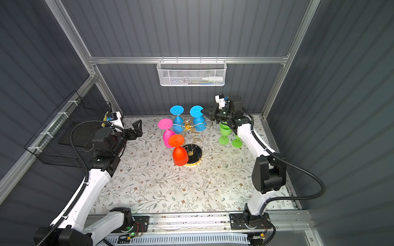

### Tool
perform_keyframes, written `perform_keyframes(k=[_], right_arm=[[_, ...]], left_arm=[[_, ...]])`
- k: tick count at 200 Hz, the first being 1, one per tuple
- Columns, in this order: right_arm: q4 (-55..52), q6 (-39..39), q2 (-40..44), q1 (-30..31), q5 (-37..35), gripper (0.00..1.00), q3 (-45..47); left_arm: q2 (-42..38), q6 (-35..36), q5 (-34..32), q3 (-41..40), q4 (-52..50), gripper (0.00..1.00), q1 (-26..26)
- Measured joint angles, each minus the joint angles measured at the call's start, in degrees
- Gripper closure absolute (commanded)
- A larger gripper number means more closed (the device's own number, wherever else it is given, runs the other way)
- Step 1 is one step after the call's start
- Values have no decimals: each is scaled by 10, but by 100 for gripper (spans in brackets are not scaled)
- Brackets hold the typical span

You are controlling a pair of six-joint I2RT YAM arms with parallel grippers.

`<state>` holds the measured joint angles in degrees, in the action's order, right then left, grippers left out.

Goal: Take the wine glass off the wine glass rack
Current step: Pick up the wine glass from the wine glass rack.

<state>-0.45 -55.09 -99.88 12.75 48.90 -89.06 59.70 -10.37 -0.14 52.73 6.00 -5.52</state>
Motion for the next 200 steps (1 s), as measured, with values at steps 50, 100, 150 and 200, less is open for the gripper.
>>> perform_keyframes(k=[50,100,150,200], right_arm=[[5,1,29,0,-2,100,22],[4,0,32,1,-1,100,25],[5,0,32,1,0,100,28],[4,1,32,0,1,100,42]], left_arm=[[-1,0,0,0,0,0,0],[-1,0,0,0,0,0,0],[-1,0,0,0,0,0,0],[-1,0,0,0,0,0,0]])
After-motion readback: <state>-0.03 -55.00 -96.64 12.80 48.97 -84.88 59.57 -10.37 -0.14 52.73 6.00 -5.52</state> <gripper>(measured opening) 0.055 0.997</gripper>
